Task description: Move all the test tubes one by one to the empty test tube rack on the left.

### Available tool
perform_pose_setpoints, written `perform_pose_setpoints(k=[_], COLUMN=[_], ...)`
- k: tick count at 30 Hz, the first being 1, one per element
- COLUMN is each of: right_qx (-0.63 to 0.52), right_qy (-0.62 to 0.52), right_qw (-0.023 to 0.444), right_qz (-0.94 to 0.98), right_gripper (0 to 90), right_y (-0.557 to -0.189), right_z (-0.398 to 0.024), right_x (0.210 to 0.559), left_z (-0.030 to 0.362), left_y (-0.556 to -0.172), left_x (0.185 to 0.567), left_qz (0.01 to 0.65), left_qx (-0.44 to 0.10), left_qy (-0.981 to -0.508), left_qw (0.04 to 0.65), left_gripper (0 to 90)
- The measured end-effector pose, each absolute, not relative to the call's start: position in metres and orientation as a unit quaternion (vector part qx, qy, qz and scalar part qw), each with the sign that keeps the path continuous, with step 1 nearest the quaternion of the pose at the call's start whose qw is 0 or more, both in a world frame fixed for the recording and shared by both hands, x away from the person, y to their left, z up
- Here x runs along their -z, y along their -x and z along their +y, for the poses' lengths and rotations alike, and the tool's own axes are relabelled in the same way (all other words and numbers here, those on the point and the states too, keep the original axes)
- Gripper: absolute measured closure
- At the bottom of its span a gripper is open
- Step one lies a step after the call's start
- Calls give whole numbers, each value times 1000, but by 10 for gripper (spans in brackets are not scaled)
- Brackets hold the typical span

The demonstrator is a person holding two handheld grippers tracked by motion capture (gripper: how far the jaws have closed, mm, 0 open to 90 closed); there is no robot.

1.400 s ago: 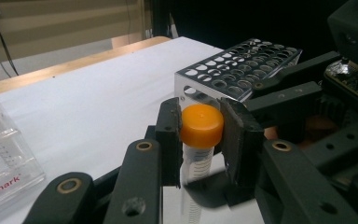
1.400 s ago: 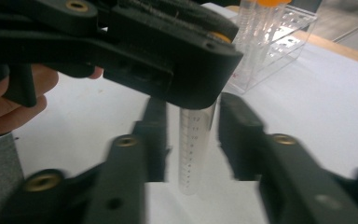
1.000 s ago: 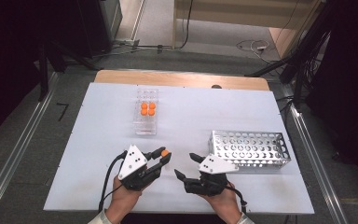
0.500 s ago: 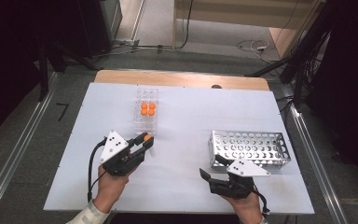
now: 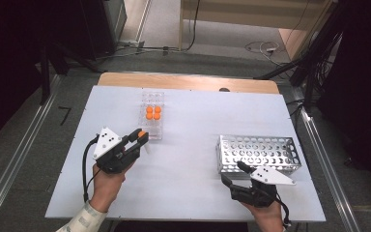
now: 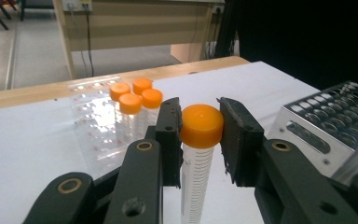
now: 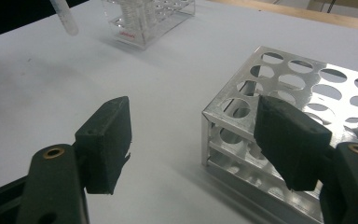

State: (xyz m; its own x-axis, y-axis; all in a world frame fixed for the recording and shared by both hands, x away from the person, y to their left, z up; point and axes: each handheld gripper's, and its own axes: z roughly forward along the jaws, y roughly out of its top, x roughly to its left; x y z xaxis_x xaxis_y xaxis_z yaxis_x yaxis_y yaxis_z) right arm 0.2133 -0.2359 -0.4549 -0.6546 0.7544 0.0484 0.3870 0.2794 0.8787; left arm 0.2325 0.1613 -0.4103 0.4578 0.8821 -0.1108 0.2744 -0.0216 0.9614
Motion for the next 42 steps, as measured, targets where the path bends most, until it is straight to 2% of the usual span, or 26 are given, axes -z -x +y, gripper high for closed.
perform_pose_setpoints(k=[13,28,42], right_qx=[-474,-476,-477], right_qy=[-368,-367,-368], right_qw=[198,198,197], right_qz=[775,774,773], right_gripper=[262,263,263], right_y=[-214,-213,-213], right_z=[-236,-237,-237], right_x=[455,455,454], left_z=[176,176,174], left_y=[-254,-282,-304], left_x=[399,382,383], left_qz=[465,477,488], left_qx=[-298,-317,-332], left_qy=[-639,-631,-625], left_qw=[535,523,511], left_gripper=[701,702,702])
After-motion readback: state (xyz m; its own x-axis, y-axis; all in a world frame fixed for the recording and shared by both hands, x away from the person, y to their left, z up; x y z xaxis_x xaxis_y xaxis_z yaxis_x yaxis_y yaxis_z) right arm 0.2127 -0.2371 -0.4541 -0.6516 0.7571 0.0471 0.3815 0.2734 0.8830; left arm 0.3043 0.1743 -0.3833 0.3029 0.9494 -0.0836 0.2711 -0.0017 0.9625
